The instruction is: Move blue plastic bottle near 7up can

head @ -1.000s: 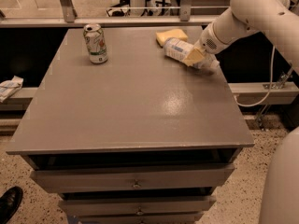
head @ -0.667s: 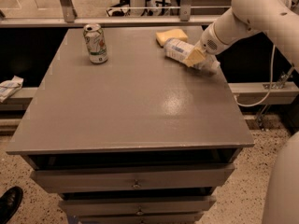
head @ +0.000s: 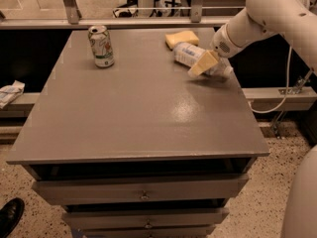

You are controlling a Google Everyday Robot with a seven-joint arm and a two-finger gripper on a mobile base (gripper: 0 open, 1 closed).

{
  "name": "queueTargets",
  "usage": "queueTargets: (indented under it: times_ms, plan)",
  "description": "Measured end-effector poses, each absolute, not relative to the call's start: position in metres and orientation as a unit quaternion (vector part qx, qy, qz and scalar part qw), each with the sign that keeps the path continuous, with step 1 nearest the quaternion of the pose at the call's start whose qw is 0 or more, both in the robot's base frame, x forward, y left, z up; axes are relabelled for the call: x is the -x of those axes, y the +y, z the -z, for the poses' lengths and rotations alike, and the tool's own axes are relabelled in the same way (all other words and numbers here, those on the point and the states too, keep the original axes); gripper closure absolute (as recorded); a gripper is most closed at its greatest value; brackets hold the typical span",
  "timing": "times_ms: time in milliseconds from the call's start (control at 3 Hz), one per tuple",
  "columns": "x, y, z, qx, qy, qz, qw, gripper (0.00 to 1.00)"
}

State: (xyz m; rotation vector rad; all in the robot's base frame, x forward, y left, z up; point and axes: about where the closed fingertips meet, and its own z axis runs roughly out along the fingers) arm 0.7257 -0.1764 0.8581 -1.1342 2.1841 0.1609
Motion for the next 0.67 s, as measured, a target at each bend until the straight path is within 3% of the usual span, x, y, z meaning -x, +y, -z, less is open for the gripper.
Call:
queueTargets:
  times_ms: [667]
  plan:
    - [-0.706,-0.19,-0.896,0.423,0.812,-0.055,0.398,0.0]
